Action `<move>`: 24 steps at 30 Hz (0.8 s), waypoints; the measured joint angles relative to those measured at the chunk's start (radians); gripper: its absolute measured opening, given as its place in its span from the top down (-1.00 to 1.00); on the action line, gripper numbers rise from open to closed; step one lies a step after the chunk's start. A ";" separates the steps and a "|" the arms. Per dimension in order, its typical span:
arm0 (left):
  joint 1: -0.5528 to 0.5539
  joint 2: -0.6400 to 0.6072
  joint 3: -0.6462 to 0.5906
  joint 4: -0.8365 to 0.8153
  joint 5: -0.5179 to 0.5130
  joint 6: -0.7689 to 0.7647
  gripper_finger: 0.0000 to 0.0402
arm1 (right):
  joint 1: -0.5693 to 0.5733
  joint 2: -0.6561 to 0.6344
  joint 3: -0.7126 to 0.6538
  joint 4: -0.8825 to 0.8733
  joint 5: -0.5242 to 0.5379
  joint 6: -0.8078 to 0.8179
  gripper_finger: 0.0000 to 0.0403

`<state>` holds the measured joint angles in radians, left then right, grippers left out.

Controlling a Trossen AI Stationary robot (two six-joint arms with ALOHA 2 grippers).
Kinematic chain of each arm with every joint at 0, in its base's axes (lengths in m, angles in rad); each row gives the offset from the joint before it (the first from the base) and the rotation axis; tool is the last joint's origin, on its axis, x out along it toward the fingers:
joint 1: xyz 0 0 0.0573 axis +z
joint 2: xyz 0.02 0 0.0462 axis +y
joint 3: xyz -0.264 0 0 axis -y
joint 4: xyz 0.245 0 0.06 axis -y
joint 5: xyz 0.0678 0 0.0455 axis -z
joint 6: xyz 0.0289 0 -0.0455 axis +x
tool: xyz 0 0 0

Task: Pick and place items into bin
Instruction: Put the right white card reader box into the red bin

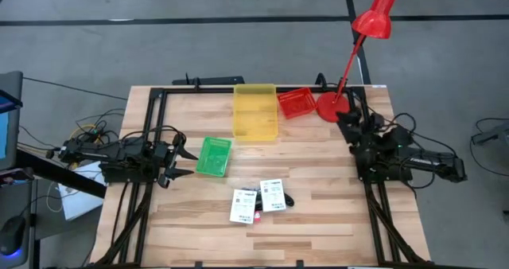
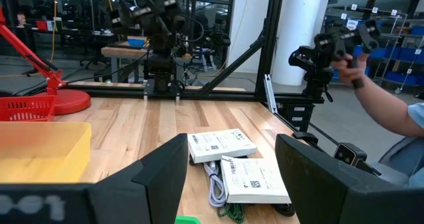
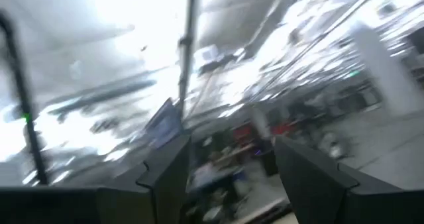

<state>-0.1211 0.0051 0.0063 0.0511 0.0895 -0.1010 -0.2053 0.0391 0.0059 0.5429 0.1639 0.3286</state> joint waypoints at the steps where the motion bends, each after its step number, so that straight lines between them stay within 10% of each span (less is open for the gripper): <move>1: 0.000 0.000 0.000 0.000 0.000 0.000 -0.10 | 0.000 0.000 0.003 0.000 0.037 0.000 -0.07; 11: 0.000 0.000 0.000 0.000 0.000 0.000 -0.10 | 0.000 0.000 0.021 0.170 0.200 0.025 -0.07; 24: 0.000 0.000 0.000 0.000 0.000 0.000 -0.10 | 0.090 0.043 0.087 0.348 -0.335 0.070 -0.07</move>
<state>-0.1211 0.0051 0.0063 0.0510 0.0895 -0.1012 -0.1152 0.0824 0.0933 0.8911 -0.1709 0.3987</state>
